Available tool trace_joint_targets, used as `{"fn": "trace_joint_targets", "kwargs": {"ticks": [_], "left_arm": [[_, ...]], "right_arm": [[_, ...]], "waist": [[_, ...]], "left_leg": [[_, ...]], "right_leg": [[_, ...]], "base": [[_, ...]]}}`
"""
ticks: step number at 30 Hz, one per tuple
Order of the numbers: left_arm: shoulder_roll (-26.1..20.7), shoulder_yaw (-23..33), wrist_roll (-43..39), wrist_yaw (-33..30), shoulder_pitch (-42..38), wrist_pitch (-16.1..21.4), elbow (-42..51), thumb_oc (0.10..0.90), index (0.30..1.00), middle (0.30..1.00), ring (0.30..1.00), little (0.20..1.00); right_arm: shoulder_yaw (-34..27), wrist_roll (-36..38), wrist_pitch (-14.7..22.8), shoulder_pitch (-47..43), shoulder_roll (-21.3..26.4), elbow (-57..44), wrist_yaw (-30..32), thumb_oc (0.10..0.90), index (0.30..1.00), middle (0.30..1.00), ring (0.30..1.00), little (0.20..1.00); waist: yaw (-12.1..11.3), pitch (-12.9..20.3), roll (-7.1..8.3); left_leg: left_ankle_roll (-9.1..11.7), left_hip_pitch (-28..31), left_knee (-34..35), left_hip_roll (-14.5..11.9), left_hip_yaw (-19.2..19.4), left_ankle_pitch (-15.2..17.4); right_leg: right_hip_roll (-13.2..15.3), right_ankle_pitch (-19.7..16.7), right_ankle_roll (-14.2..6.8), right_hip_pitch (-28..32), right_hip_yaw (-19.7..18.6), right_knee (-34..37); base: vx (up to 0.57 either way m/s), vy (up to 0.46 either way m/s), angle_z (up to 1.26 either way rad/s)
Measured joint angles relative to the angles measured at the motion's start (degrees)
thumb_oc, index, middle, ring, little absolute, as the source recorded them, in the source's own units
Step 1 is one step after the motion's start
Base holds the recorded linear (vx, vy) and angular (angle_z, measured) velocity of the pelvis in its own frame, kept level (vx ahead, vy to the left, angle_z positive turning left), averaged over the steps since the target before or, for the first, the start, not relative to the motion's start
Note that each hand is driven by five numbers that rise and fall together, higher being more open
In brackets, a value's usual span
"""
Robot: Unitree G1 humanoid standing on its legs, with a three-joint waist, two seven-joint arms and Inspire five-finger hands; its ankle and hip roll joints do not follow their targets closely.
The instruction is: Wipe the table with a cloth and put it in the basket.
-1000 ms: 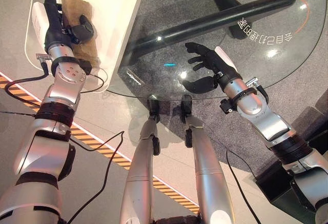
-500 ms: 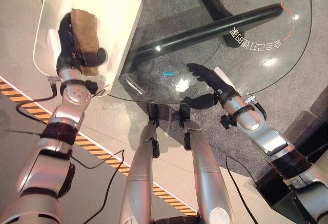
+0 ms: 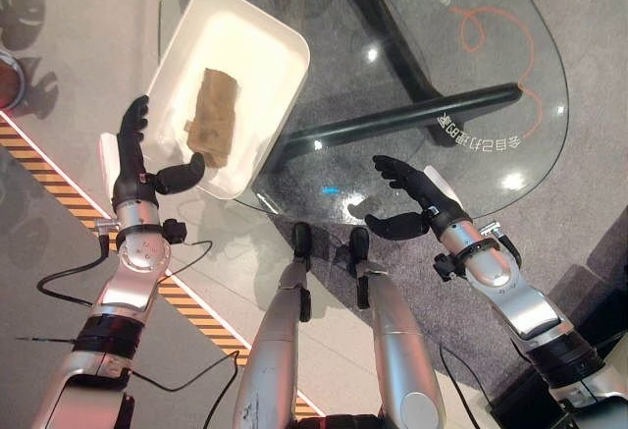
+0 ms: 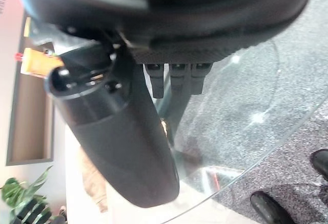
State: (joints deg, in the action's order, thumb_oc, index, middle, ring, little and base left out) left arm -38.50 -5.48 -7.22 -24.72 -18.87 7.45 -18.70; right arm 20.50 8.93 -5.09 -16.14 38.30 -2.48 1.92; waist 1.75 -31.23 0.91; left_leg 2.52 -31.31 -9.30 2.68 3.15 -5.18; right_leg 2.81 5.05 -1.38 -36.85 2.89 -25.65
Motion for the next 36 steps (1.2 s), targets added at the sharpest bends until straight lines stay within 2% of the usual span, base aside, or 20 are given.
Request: {"fn": "trace_joint_targets", "kwargs": {"ticks": [4, 9, 11, 13, 16, 18, 19, 21, 23, 27, 28, 30, 34, 36], "left_arm": [[1.6, 0.2, -1.0, 3.8, 4.4, -2.4, 1.7, 0.800, 0.900, 0.900, 0.900, 0.900], [3.8, 0.0, -5.9, 10.0, 9.4, -3.4, 1.4, 0.800, 0.900, 0.900, 0.900, 0.900], [5.2, -0.7, -7.8, 13.0, 12.3, -3.6, 1.2, 0.800, 0.900, 0.900, 0.900, 0.900], [7.9, -1.5, -10.1, 16.3, 14.6, -3.7, 0.1, 0.800, 0.900, 0.900, 0.900, 0.900], [12.1, -4.5, -12.9, 21.5, 16.4, -4.2, -7.1, 0.800, 0.900, 0.900, 0.900, 0.900], [15.5, -7.3, -13.9, 24.5, 18.3, -4.8, -13.7, 0.800, 0.900, 0.900, 0.900, 0.900], [16.4, -8.0, -13.9, 25.2, 18.9, -4.8, -15.3, 0.800, 0.900, 0.900, 0.900, 0.900], [19.6, -9.7, -13.9, 26.5, 19.9, -5.7, -22.1, 0.800, 0.900, 0.900, 0.900, 0.900], [22.0, -10.4, -13.9, 26.9, 21.3, -6.0, -28.2, 0.800, 0.900, 0.900, 0.900, 0.900], [23.7, -10.9, -14.5, 27.9, 20.8, -5.9, -36.3, 0.800, 0.900, 0.900, 0.900, 0.900], [23.7, -11.2, -14.6, 28.6, 20.6, -5.6, -38.2, 0.800, 0.900, 0.900, 0.900, 0.900], [23.9, -11.9, -14.6, 30.4, 20.4, -5.2, -41.6, 0.800, 0.900, 0.900, 0.900, 0.900], [24.8, -11.9, -14.7, 32.1, 20.0, -4.5, -46.5, 0.800, 0.900, 0.900, 0.900, 0.900], [25.3, -11.6, -15.2, 32.7, 19.4, -4.8, -49.0, 0.800, 0.900, 0.900, 0.900, 0.900]], "right_arm": [[-1.1, 0.0, 0.7, 3.6, -0.8, 2.8, -2.0, 0.800, 0.900, 0.900, 0.900, 0.900], [-1.5, 0.1, 2.0, 8.8, -1.8, 4.8, -3.7, 0.800, 0.900, 0.900, 0.900, 0.900], [-1.5, 0.1, 2.5, 10.3, -4.0, 8.6, -4.7, 0.800, 0.900, 0.900, 0.900, 0.900], [-1.5, 1.3, 2.7, 12.1, -5.2, 12.2, -5.9, 0.800, 0.900, 0.900, 0.900, 0.900], [-1.8, 5.1, 3.0, 12.9, -9.3, 22.8, -6.8, 0.800, 0.900, 0.900, 0.900, 0.900], [-1.7, 7.6, 2.7, 14.5, -12.0, 29.9, -7.7, 0.800, 0.900, 0.900, 0.900, 0.900], [-1.7, 7.6, 2.7, 14.5, -12.7, 31.9, -8.1, 0.800, 0.900, 0.900, 0.900, 0.900], [-1.2, 7.5, 1.8, 14.6, -15.2, 39.1, -8.5, 0.800, 0.900, 0.900, 0.900, 0.900], [-0.9, 7.6, 1.5, 14.4, -17.7, 45.5, -8.5, 0.800, 0.900, 0.900, 0.900, 0.900], [-0.3, 10.2, 0.2, 13.8, -20.5, 54.5, -8.3, 0.800, 0.900, 0.900, 0.900, 0.900], [-0.3, 11.6, -0.3, 13.6, -21.3, 57.4, -8.3, 0.800, 0.900, 0.900, 0.900, 0.900], [-0.4, 13.1, -0.6, 13.3, -22.4, 61.7, -8.3, 0.800, 0.900, 0.900, 0.900, 0.900], [-1.8, 15.6, -2.4, 13.4, -23.5, 67.5, -8.6, 0.800, 0.900, 0.900, 0.900, 0.900], [-3.2, 16.0, -2.5, 12.8, -23.8, 70.0, -8.8, 0.800, 0.900, 0.900, 0.900, 0.900]], "waist": [[-0.4, 0.0, 0.00], [-1.4, 0.1, -0.16], [-1.7, 0.2, -0.22], [-1.7, 1.3, -0.91], [-2.0, 3.1, -1.80], [-1.7, 7.9, -2.46], [-1.7, 9.1, -2.56], [-2.1, 11.3, -2.38], [-2.5, 15.3, -1.98], [-3.0, 18.8, -1.52], [-3.3, 20.6, -1.35], [-3.2, 22.9, -1.72], [-3.0, 25.3, -2.54], [-3.0, 25.5, -2.69]], "left_leg": [[0.2, 5.9, 1.9, -0.2, -0.5, -0.1], [1.3, 11.6, 4.5, -0.6, -0.7, 0.5], [1.8, 14.3, 5.5, -0.8, -0.8, 0.9], [2.1, 16.2, 6.4, -0.9, -1.3, 1.2], [1.8, 19.9, 7.5, -1.1, -1.6, 1.2], [1.7, 20.6, 8.3, -1.3, -2.2, 1.3], [1.7, 21.0, 8.5, -1.3, -2.3, 1.3], [1.0, 24.1, 8.7, -1.7, -2.5, 1.1], [0.5, 25.3, 8.9, -2.3, -2.7, 1.6], [0.4, 28.4, 9.6, -2.7, -4.0, 1.7], [0.4, 28.8, 9.7, -2.8, -4.0, 1.7], [0.3, 29.5, 10.1, -2.8, -4.0, 1.8], [-0.1, 30.5, 10.3, -2.8, -3.8, 2.0], [-0.1, 31.3, 10.4, -2.9, -3.7, 2.1]], "right_leg": [[-0.2, 0.3, -0.1, 5.9, 0.4, 1.6], [-0.5, 0.7, 0.2, 11.3, 1.3, 3.5], [-0.6, 1.0, 0.3, 13.8, 1.3, 4.2], [-0.7, 1.4, 0.4, 15.8, 1.5, 5.0], [-0.9, 2.0, 0.4, 19.7, 1.9, 6.3], [-1.0, 2.5, 0.5, 21.0, 2.7, 7.7], [-1.1, 2.6, 0.5, 21.5, 2.9, 8.0], [-1.6, 2.6, 0.7, 25.7, 3.2, 10.2], [-2.3, 2.8, 0.9, 27.7, 3.4, 12.2], [-2.9, 2.9, 1.1, 31.9, 4.7, 15.0], [-3.0, 3.0, 1.3, 32.5, 4.7, 15.4], [-3.1, 3.0, 1.3, 33.2, 4.6, 16.0], [-3.2, 2.4, 1.3, 35.0, 4.5, 17.9], [-3.2, 2.0, 1.2, 36.1, 4.4, 18.6]], "base": [[-0.02, -0.108, 0.04], [0.02, -0.093, 0.00], [0.03, -0.089, 0.03], [0.07, -0.089, 0.07], [0.08, -0.090, 0.05], [0.09, -0.098, 0.12], [0.08, -0.094, 0.10], [0.10, -0.110, 0.04], [0.08, -0.079, 0.01], [0.05, -0.040, 0.14], [0.03, -0.012, 0.13], [0.00, 0.000, 0.00], [0.05, 0.016, -0.03], [0.05, 0.014, -0.02]]}}
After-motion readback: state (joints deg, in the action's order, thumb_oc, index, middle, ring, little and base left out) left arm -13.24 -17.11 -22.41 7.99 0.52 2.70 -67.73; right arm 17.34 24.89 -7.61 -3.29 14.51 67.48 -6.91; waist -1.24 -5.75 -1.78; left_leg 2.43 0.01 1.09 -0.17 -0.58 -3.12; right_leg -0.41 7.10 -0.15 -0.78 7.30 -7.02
